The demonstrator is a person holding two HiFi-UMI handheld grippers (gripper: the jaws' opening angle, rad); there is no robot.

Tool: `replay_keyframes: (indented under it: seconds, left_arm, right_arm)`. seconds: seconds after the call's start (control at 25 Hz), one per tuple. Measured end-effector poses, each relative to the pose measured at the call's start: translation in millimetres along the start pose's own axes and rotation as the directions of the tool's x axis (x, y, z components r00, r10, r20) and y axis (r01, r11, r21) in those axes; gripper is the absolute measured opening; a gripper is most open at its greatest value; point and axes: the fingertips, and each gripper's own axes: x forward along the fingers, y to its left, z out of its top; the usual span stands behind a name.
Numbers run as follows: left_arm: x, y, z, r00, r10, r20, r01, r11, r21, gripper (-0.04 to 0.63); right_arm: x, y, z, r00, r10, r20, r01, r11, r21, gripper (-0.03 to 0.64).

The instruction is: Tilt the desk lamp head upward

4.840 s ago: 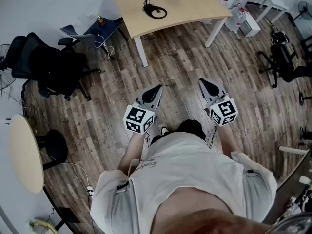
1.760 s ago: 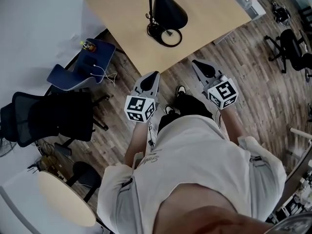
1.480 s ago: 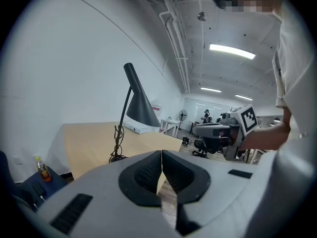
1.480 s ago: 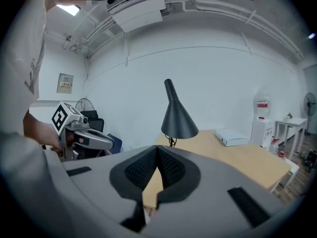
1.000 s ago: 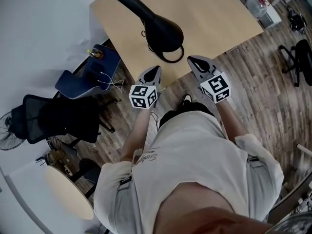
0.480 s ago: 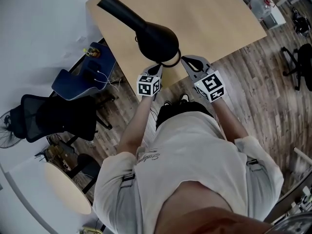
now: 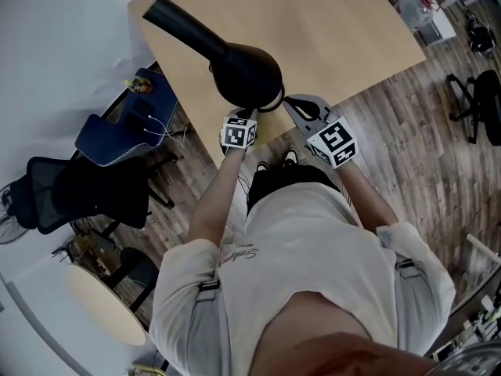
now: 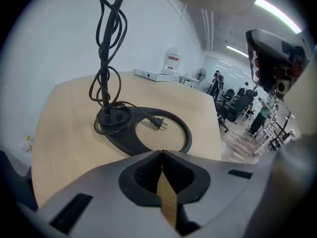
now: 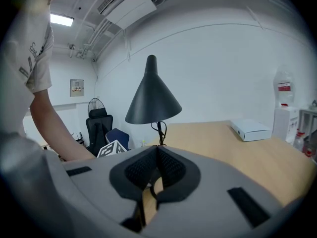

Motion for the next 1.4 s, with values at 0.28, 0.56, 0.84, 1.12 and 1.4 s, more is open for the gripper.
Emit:
replay_keyframes:
  seconds: [0.28, 0.56, 0.84, 1.12, 1.4]
  left_arm:
    - [2, 0, -4, 1.000, -0.020, -0.022, 0.020, 0.999, 0.027, 0.015]
    - [4, -1, -3, 0.999, -0.014, -0.050, 0.014, 1.000, 0.009, 0.015]
    - [3, -2, -5, 0.997, 0.005, -0.073, 0.001, 0.996, 0.091, 0.015]
    - [4, -1, -5, 0.996, -0.005, -0.093, 0.016, 0.993, 0.119, 0.015]
    - [6, 0, -8, 0.995, -0.027, -0.101, 0.034, 0.997, 0.074, 0.014]
  right_arm:
    - [7, 5, 11, 1.000, 0.017, 0.026, -0.017, 1.000, -0.017, -0.005]
    - [13, 4, 16, 0.998, 0.007, 0.059, -0.006, 1.000, -0.024, -0.005]
    - [16, 7, 28, 0.991, 0.012, 0.136, -0.008, 1.000, -0.028, -0.005]
    - [14, 9, 32, 0.984, 0.019, 0.177, -0.003, 0.996, -0.090, -0.006]
    - [3, 11, 39, 0.980, 0.007, 0.200, 0.013, 0.995, -0.099, -0.006]
